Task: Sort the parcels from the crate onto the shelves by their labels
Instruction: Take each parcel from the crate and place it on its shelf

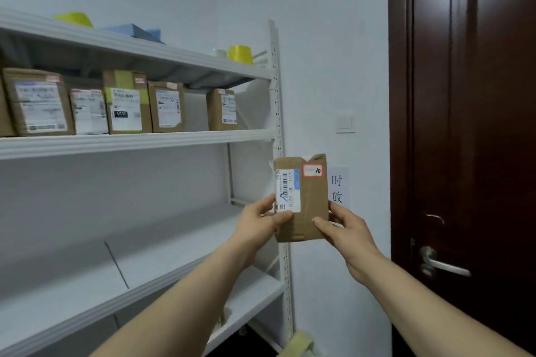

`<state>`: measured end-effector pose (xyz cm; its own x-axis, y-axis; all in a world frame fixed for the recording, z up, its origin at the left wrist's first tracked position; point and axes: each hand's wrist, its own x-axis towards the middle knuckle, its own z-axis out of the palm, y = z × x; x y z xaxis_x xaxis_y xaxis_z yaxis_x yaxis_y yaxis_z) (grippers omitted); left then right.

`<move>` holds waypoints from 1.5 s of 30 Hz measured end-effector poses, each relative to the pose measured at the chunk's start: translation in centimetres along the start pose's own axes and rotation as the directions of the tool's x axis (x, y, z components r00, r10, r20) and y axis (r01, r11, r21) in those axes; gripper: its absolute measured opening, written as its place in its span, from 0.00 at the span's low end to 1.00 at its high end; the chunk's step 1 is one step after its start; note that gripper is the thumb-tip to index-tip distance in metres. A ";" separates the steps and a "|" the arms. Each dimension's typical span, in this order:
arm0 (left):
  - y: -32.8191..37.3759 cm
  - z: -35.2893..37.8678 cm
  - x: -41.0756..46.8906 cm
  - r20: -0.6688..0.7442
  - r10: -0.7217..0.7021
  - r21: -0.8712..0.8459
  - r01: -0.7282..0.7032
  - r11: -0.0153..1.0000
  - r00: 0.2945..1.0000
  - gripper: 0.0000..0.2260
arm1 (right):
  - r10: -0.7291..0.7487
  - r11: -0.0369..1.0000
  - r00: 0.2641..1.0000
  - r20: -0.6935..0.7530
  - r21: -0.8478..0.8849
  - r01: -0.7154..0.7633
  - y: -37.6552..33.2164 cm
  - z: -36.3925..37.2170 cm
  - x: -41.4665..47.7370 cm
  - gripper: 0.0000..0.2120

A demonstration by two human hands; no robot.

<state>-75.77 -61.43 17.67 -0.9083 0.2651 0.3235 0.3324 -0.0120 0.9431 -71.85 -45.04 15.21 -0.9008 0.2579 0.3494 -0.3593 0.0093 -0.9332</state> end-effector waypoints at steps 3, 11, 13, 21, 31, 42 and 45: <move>0.3 -0.2 4.3 -0.086 0.122 0.084 -0.115 0.990 0.989 0.16 | -0.036 0.998 0.999 -0.018 0.050 0.037 0.6 1.7 5.8 0.19; -0.2 -0.2 18.7 -0.279 0.266 0.353 -0.159 0.922 0.923 0.16 | -0.132 0.990 0.990 0.048 0.052 0.130 2.0 3.4 22.2 0.20; 0.1 -0.5 22.4 -0.294 0.297 0.386 -0.171 0.907 0.908 0.17 | -0.171 0.985 0.983 0.062 0.044 0.169 1.9 4.1 26.3 0.19; -0.6 -4.2 35.8 -0.433 0.408 0.563 -0.112 0.819 0.804 0.16 | -0.321 0.945 0.933 0.162 -0.005 0.326 3.2 8.4 39.8 0.19; -2.0 -9.1 50.0 -0.312 0.540 0.746 -0.150 0.649 0.782 0.25 | -0.441 0.886 0.881 0.170 -0.076 0.458 4.6 13.0 55.3 0.19; -1.7 -10.6 57.9 -0.262 0.453 0.952 0.151 0.268 0.852 0.25 | -0.472 0.857 0.818 0.330 -0.047 0.514 6.3 17.8 67.1 0.21; -2.5 -10.4 59.5 -0.309 0.416 0.949 0.247 0.197 0.855 0.21 | -0.474 0.842 0.798 0.372 -0.074 0.535 7.2 18.6 69.2 0.20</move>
<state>-133.29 -55.67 35.37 -0.7169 -0.0767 0.6929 0.0818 0.9778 0.1928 -141.28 -45.06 34.19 -0.6394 -0.1583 0.7524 -0.7659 0.2172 -0.6052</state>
